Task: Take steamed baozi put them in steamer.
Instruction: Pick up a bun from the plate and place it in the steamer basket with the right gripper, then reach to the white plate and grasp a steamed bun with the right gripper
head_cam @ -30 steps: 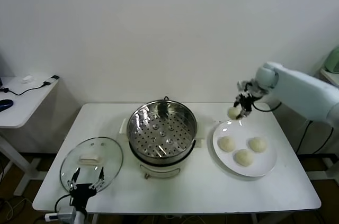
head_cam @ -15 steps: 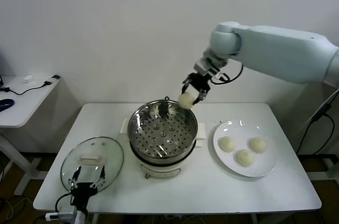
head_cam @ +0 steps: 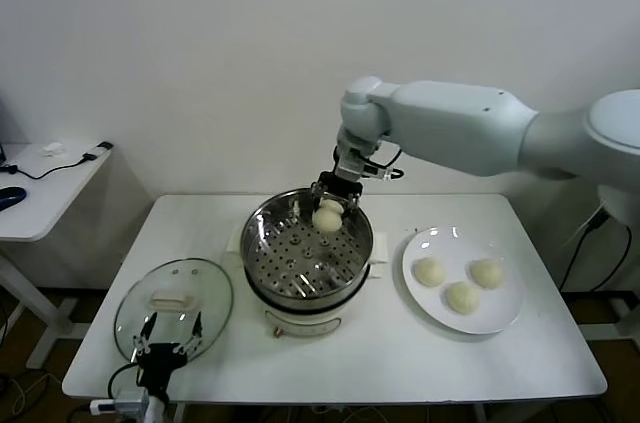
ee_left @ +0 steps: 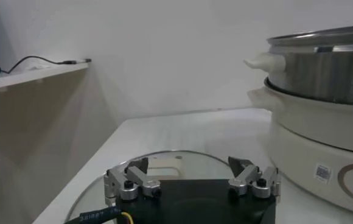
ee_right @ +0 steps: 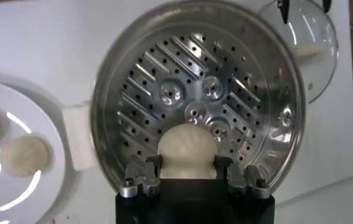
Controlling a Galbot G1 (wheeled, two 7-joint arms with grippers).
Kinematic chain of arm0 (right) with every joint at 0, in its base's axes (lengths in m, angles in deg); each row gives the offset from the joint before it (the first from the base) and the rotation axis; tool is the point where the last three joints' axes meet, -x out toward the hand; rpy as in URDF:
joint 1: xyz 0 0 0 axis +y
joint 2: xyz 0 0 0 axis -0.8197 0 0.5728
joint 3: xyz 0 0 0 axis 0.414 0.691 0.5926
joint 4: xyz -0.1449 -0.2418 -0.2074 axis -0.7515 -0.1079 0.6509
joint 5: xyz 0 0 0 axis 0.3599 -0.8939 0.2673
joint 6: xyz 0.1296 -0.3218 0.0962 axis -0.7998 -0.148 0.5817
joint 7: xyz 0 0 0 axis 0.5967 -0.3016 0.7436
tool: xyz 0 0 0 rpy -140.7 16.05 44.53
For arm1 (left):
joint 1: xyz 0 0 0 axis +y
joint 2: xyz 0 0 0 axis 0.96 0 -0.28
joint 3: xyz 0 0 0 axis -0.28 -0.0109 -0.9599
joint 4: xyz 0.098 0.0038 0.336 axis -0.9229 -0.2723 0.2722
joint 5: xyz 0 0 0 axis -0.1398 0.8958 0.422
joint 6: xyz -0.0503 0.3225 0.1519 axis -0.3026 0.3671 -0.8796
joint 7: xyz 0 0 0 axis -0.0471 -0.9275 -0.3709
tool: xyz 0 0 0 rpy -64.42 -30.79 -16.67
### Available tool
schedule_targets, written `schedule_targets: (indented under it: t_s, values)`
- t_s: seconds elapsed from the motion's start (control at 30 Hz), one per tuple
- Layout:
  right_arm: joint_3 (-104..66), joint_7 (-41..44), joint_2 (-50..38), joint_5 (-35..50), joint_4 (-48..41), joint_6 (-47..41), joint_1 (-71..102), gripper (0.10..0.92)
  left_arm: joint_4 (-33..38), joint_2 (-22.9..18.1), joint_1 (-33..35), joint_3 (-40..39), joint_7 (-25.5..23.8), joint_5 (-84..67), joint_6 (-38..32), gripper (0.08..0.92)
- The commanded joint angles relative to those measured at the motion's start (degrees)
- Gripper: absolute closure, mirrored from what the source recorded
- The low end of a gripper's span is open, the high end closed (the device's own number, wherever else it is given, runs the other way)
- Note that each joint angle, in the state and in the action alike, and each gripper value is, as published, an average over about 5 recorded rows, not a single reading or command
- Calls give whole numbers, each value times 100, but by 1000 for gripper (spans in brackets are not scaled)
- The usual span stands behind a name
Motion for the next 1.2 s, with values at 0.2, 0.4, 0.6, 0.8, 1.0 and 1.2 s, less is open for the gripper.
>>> schedule_targets:
  t_s: [0.2, 0.4, 0.6, 0.8, 1.0, 1.2]
  values:
    - [-497, -294, 833, -1017, -1639, 735, 1015, 431, -57, 21, -48, 23, 13, -26, -11, 177]
    - [-591, -471, 1005, -1052, -2019, 790, 1193, 352, -53, 17, -60, 22, 22, -28, -11, 177]
    - [-655, -648, 939, -995, -1944, 786, 1196, 217, -25, 1, -49, 21, 56, -17, -14, 177]
    - [-418, -382, 435, 113, -1082, 585, 632, 203, 85, -22, 9, 21, 62, -3, -12, 177]
    - [515, 432, -321, 2370, -272, -10, -851, 202, 187, -62, 64, -19, 43, 50, -14, 177]
    - [2373, 594, -1635, 3915, 638, -2042, -2362, 203, 254, -108, 71, -29, 29, 79, 6, 177]
